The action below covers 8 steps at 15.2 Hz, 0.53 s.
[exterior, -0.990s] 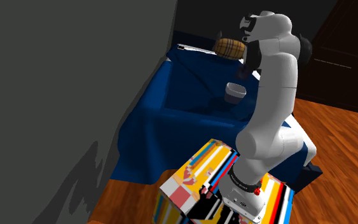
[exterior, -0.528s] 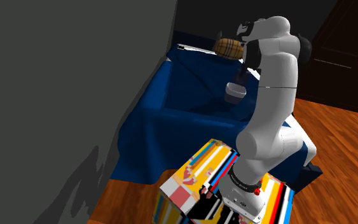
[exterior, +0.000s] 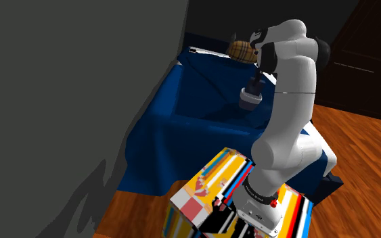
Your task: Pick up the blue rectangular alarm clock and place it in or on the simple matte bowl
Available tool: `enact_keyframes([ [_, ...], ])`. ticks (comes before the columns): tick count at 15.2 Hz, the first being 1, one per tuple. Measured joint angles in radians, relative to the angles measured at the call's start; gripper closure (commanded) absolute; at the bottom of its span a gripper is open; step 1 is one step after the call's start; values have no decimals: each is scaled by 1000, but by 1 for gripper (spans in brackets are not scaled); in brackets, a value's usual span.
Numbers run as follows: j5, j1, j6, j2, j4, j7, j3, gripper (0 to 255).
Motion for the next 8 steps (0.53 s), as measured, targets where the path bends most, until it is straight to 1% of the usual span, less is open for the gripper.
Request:
enact_keyframes([
  [4, 1, 0, 2, 1, 0, 0, 0, 255],
  [5, 1, 0, 2, 1, 0, 0, 0, 0],
  [8, 1, 0, 2, 1, 0, 0, 0, 0],
])
